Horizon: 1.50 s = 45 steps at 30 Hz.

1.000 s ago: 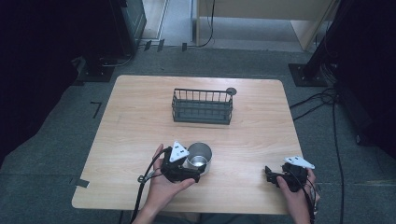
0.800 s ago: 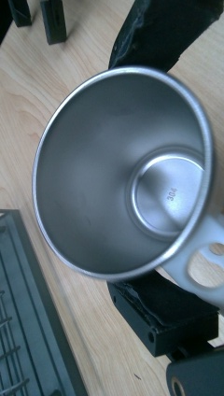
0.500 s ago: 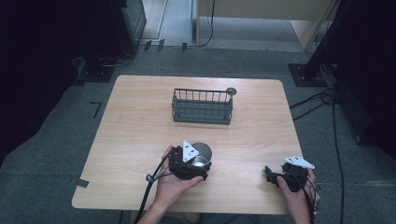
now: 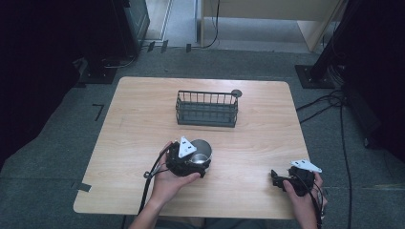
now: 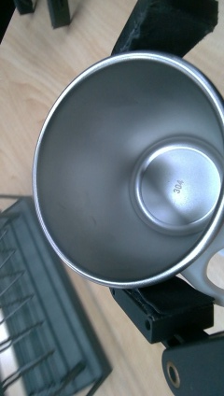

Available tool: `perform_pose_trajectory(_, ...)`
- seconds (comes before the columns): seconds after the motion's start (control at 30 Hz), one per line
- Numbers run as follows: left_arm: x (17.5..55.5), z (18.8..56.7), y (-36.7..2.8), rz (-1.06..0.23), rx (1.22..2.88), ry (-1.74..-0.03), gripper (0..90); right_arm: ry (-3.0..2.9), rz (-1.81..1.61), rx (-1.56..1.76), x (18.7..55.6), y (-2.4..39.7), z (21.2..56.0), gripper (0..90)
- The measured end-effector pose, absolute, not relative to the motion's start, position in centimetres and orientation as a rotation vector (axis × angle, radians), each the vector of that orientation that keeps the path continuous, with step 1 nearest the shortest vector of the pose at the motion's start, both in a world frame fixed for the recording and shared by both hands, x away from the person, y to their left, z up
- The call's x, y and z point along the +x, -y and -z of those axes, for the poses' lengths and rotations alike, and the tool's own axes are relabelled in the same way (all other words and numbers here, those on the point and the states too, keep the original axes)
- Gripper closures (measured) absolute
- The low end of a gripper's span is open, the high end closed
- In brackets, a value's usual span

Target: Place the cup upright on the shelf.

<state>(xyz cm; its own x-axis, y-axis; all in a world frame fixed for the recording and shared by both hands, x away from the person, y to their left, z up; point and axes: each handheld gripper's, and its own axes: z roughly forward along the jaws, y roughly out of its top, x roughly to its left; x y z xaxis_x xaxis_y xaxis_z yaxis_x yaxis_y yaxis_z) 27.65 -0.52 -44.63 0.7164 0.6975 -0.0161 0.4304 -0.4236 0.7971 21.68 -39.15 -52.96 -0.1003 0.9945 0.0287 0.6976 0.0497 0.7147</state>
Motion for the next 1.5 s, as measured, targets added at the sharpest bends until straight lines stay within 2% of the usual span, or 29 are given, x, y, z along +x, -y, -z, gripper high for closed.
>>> perform_pose_trajectory(0.6,32.7,39.4,-0.4,-0.444,2.026,-0.814,7.2,-1.849,-0.809,1.697,21.7,39.1,53.0,0.0)
perform_pose_trajectory(1.13,36.9,34.8,1.2,-0.500,2.012,-0.783,7.3,-1.849,-0.809,1.697,21.7,39.1,53.0,0.0)
perform_pose_trajectory(1.5,40.8,33.4,2.6,-0.514,2.037,-0.745,7.3,-1.849,-0.809,1.697,21.7,39.1,53.0,0.0)
